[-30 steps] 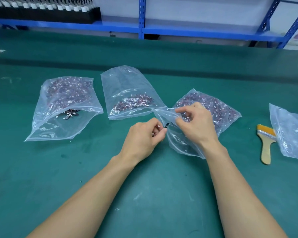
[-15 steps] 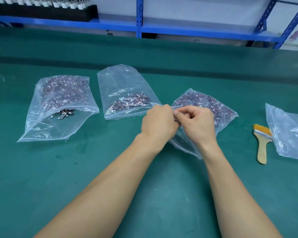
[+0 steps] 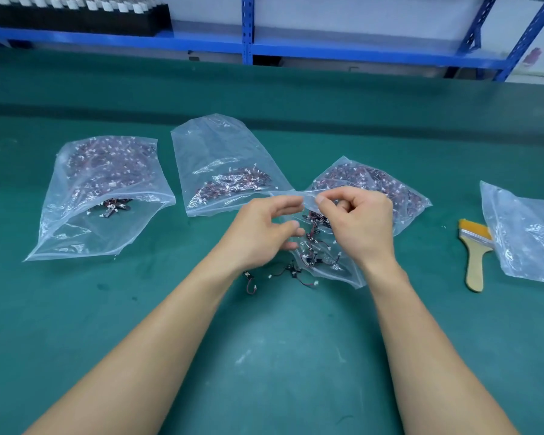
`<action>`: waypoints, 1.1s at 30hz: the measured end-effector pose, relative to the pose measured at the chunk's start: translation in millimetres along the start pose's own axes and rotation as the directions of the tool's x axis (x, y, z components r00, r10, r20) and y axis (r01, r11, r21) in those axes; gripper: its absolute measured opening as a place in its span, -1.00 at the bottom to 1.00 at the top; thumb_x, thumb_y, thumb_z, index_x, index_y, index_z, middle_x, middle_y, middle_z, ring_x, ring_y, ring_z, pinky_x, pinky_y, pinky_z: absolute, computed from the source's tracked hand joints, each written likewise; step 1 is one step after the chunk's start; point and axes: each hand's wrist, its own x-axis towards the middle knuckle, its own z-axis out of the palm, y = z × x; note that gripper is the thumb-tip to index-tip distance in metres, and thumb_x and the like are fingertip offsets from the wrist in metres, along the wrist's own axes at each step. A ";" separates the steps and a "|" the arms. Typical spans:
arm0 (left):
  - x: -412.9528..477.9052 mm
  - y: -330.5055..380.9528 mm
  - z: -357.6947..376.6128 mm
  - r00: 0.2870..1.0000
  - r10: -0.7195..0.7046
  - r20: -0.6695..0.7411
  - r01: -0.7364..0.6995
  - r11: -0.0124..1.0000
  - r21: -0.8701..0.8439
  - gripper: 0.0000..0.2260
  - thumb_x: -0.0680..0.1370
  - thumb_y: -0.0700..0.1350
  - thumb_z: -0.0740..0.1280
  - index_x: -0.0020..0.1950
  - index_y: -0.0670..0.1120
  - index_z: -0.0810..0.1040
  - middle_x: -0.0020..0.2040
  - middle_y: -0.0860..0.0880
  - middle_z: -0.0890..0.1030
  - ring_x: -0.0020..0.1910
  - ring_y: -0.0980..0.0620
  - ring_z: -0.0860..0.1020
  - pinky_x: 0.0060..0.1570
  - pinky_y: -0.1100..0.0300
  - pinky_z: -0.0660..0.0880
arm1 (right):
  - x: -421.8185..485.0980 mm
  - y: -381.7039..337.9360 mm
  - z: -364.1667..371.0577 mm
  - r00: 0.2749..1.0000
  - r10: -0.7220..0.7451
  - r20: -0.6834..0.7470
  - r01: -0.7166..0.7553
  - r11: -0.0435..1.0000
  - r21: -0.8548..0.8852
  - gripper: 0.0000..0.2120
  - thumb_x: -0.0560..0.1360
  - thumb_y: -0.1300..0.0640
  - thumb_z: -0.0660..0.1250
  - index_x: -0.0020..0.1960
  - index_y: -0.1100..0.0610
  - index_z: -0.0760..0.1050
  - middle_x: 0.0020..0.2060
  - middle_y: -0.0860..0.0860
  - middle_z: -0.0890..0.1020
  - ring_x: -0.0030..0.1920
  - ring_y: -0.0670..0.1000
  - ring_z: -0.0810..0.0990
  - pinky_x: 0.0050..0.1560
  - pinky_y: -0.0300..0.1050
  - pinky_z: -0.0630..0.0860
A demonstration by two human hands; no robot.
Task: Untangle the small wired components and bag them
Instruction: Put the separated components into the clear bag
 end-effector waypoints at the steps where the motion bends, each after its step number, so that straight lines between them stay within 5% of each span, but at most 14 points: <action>1: -3.9 -1.6 -5.0 0.999 0.046 -0.004 -0.046 0.999 0.023 -0.71 0.61 -0.30 0.31 0.28 -0.03 0.57 0.24 0.06 0.62 -0.08 0.06 0.71 -0.16 0.22 0.63 | -0.5 -0.4 0.1 1.000 -0.010 0.000 0.010 1.000 -0.006 -0.89 0.45 0.06 0.44 -0.25 -0.06 0.67 -0.58 -0.16 0.43 -0.50 -0.13 0.40 -0.28 -0.35 0.37; 4: -15.4 -8.2 -23.9 0.985 0.166 -0.045 -0.154 0.968 0.200 -0.85 0.55 -0.19 0.43 0.03 0.07 0.61 -0.02 0.19 0.66 -0.24 0.09 0.68 -0.25 0.22 0.56 | -1.8 -0.4 0.3 0.999 -0.033 0.006 0.033 0.999 -0.039 -0.89 0.44 0.07 0.44 -0.25 -0.08 0.66 -0.57 -0.16 0.45 -0.49 -0.13 0.41 -0.30 -0.43 0.33; 6: -22.4 -12.1 -38.4 0.985 0.166 -0.046 -0.123 0.867 0.483 -0.84 0.46 0.08 0.51 -0.06 0.14 0.57 -0.13 0.25 0.63 -0.33 0.18 0.59 -0.25 0.21 0.48 | -2.0 -0.3 -0.2 0.999 -0.040 0.016 0.041 0.997 -0.061 -0.89 0.45 0.07 0.44 -0.24 -0.09 0.66 -0.56 -0.17 0.46 -0.48 -0.13 0.42 -0.29 -0.42 0.34; 9: -32.4 -15.5 -46.5 0.999 -0.047 -0.018 0.042 0.588 0.808 -0.40 0.17 0.57 0.34 0.02 0.22 0.50 -0.13 0.27 0.57 -0.16 0.24 0.53 -0.18 0.16 0.43 | -1.9 -0.2 -0.4 0.998 -0.049 0.024 0.051 0.994 -0.101 -0.89 0.46 0.08 0.45 -0.23 -0.08 0.67 -0.56 -0.16 0.47 -0.47 -0.12 0.43 -0.26 -0.37 0.39; 11: -38.5 -17.6 -35.0 0.991 -0.132 -0.004 0.067 0.472 0.879 -0.26 0.09 0.66 0.22 0.10 0.24 0.47 -0.04 0.23 0.50 -0.03 0.10 0.53 -0.08 0.10 0.46 | -2.7 -1.0 -0.3 0.998 -0.056 0.024 0.058 0.992 -0.116 -0.89 0.46 0.08 0.45 -0.23 -0.08 0.67 -0.58 -0.13 0.44 -0.47 -0.11 0.43 -0.25 -0.33 0.41; 14: -42.4 -20.8 -7.4 0.995 -0.091 0.029 0.014 0.439 0.899 -0.31 0.24 0.59 0.28 0.19 0.19 0.47 0.04 0.12 0.44 -0.01 -0.05 0.54 -0.08 0.07 0.46 | -4.0 -2.4 -0.6 0.998 -0.060 0.026 0.063 0.990 -0.129 -0.88 0.46 0.08 0.45 -0.23 -0.09 0.66 -0.58 -0.11 0.43 -0.46 -0.11 0.44 -0.25 -0.27 0.43; 20: -39.5 -19.7 20.7 0.988 0.012 0.156 -0.144 0.471 0.870 -0.47 0.48 0.34 0.34 0.39 0.19 0.44 0.19 0.07 0.42 0.08 -0.05 0.51 -0.08 0.10 0.42 | -4.0 -4.2 -1.7 0.999 -0.032 0.015 0.034 0.990 -0.133 -0.89 0.45 0.09 0.44 -0.23 -0.06 0.67 -0.58 -0.11 0.43 -0.47 -0.09 0.42 -0.24 -0.16 0.51; 25: -36.6 -21.3 6.0 0.974 0.068 0.215 -0.214 0.585 0.783 -0.79 0.57 0.06 0.39 0.20 0.17 0.63 0.07 0.12 0.51 0.02 0.00 0.53 0.00 0.10 0.46 | -3.2 -4.7 -3.3 1.000 -0.014 0.020 0.017 0.992 -0.123 -0.87 0.46 0.09 0.43 -0.25 -0.09 0.65 -0.58 -0.13 0.44 -0.47 -0.09 0.42 -0.19 -0.10 0.56; 33: -38.8 -31.2 -11.9 0.960 0.167 0.223 -0.276 0.674 0.685 -0.87 0.52 -0.21 0.46 -0.04 0.02 0.73 -0.11 0.08 0.62 -0.27 0.15 0.61 -0.08 0.17 0.52 | -3.9 -6.3 -5.2 1.000 -0.006 0.021 0.008 0.994 -0.107 -0.86 0.45 0.10 0.43 -0.25 -0.08 0.65 -0.58 -0.12 0.44 -0.45 -0.08 0.46 -0.12 -0.04 0.59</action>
